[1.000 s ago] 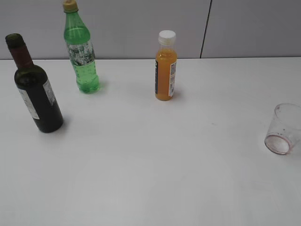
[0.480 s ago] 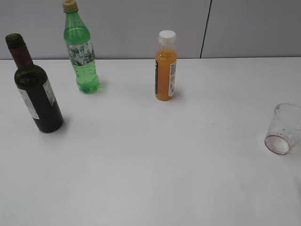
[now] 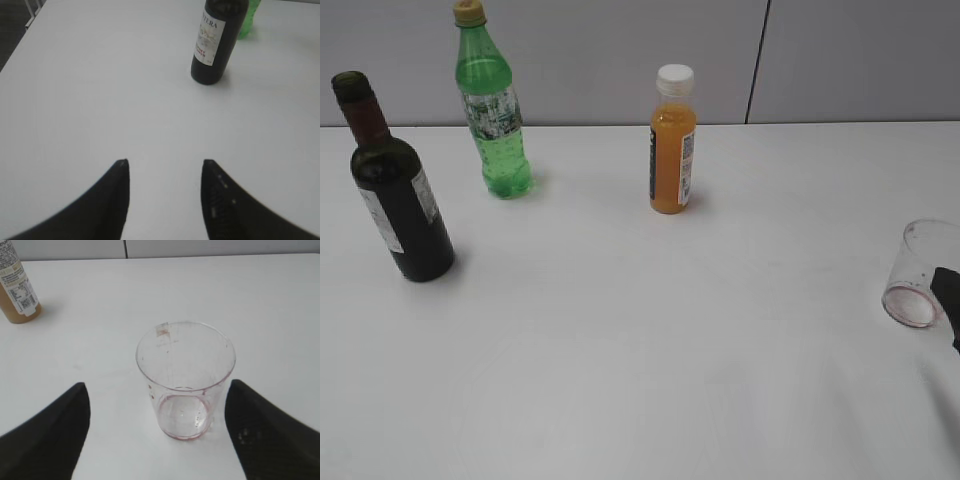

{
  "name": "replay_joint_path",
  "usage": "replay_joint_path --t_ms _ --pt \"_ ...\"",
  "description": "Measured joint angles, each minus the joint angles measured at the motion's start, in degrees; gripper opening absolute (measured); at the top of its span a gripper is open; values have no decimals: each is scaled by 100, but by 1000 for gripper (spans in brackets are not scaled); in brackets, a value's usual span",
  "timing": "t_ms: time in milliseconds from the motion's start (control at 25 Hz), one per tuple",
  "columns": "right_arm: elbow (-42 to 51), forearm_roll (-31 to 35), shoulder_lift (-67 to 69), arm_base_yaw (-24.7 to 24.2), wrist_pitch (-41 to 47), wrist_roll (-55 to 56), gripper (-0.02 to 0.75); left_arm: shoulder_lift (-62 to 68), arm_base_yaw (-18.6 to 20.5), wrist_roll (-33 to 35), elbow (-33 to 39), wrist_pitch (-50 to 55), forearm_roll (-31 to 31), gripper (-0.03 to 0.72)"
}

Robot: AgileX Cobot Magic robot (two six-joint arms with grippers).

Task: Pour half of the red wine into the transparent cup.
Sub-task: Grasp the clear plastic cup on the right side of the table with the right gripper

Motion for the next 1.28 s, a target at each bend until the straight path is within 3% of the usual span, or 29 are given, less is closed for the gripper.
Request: replay_joint_path --t_ms 560,840,1280 --pt "-11 218 829 0 -267 -5 638 0 0 0 0 0 0 332" --pt "-18 296 1211 0 -376 -5 681 0 0 0 0 0 0 332" --pt "-24 457 3213 0 -2289 -5 684 0 0 0 0 0 0 332"
